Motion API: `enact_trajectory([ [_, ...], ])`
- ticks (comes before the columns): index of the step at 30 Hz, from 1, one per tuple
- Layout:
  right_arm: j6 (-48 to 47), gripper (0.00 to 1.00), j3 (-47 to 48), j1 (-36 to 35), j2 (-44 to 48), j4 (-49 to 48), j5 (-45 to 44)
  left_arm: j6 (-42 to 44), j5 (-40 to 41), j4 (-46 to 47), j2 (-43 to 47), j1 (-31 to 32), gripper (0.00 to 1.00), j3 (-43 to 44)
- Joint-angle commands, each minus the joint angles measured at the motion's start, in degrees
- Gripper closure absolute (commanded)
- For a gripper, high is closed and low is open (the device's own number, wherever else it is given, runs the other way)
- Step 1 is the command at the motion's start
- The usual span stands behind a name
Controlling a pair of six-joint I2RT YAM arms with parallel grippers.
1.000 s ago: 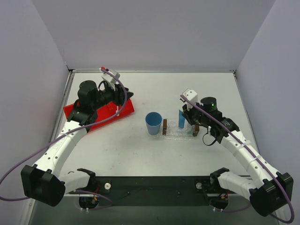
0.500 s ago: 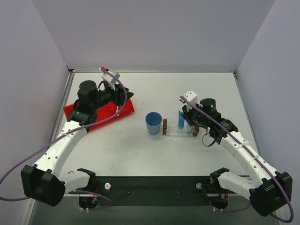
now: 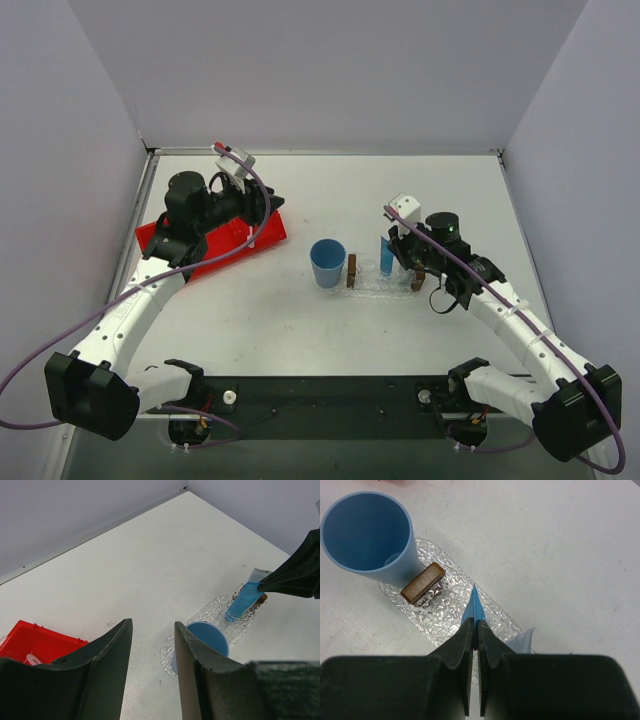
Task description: Prepare toiletry sets of a toothbrush and toothpaste on the tray
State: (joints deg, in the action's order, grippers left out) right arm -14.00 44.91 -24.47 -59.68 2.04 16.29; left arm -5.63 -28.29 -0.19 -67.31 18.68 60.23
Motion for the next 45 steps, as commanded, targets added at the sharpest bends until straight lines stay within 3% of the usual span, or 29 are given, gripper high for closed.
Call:
enact_trajectory([
  [1,1.1,1.00,-0.8,-0.4,-0.2,-4.8,-0.4,-0.5,-1.6,1.9,0.8,-0.5,0.51,0.2],
  [39,1.3,1.00,-5.1,-0.1,-0.8,-7.8,1.1,-0.4,-3.3,1.2,1.5,-1.0,0.51,-0.5],
  [45,1.0,0.90,-4.4,0.2,-0.8,-6.5,1.5,-0.4,-3.4,1.1,1.6,-1.0,0.51,-0.3],
])
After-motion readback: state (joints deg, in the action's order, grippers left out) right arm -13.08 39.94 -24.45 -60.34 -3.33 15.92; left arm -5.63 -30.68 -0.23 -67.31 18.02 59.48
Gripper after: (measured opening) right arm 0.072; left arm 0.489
